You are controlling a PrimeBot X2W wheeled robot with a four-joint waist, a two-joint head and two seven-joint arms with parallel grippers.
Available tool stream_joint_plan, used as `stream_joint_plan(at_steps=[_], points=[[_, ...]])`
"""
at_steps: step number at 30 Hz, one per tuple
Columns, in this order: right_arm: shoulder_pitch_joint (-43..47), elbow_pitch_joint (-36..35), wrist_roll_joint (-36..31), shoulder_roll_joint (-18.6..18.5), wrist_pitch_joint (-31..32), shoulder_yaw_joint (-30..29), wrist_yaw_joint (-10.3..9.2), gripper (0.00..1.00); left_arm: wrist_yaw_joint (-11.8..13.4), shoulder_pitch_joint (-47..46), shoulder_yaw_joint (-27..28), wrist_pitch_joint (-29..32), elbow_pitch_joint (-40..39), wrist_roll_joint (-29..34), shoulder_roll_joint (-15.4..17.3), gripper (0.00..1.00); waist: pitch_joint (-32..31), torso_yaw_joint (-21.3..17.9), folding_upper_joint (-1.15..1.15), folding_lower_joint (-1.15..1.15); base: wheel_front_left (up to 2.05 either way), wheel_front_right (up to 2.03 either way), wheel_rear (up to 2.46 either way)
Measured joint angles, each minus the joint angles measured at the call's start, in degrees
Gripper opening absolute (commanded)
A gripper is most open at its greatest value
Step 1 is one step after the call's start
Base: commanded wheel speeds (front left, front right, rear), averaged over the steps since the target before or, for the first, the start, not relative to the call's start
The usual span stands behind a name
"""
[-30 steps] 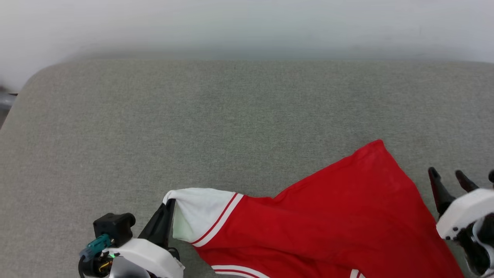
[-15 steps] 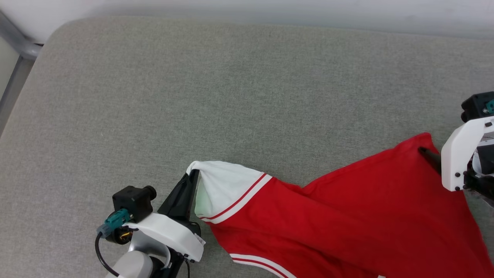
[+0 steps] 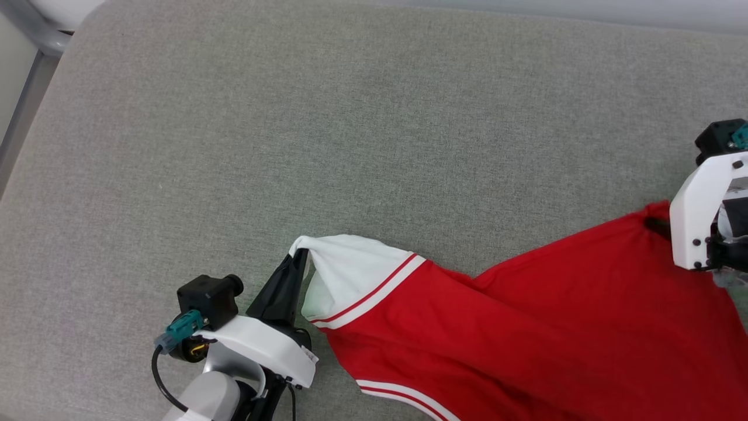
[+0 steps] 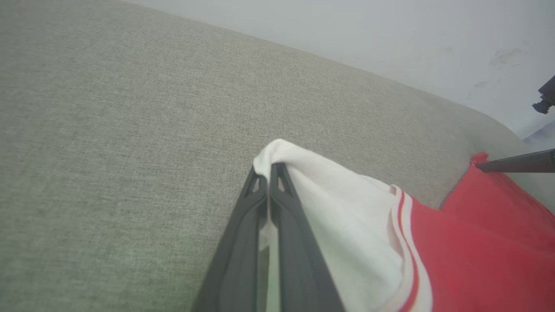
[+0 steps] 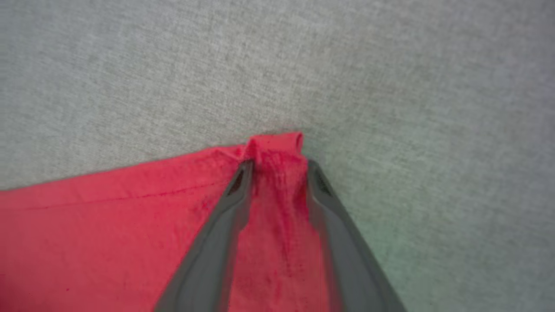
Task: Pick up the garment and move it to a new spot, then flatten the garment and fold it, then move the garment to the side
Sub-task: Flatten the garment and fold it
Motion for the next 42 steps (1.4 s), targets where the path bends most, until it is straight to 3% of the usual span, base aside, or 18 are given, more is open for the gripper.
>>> stream_joint_plan(at_steps=[8,16,29,42], points=[[-1.1,1.1,-0.9,0.4,-4.3,1.5,0.18,0.0,-0.1,-0.4,0.2,0.1,1.5,0.0,1.0,0.0,-2.4,-1.3,0.0,0.01,0.0,0.0,0.0],[-5.5,2.9,-6.2,2.2,-12.6,-2.5,0.14,0.0,-0.8,-8.9,1.8,3.0,3.4,0.6,4.0,0.0,-5.6,-4.8,0.0,0.01,0.0,0.0,0.0],[-16.8,8.8,-17.1,10.2,-31.1,-11.2,0.14,0.0,-2.5,-35.1,6.1,5.1,21.2,-0.3,4.5,0.0,-8.5,-10.6,0.01,0.0,0.0,0.0,0.0],[-40.7,14.0,-25.2,15.3,-42.2,-15.6,0.15,0.0,-4.0,-64.5,6.3,3.4,36.6,4.1,7.4,0.0,-2.0,-12.1,0.0,0.01,0.0,0.0,0.0]])
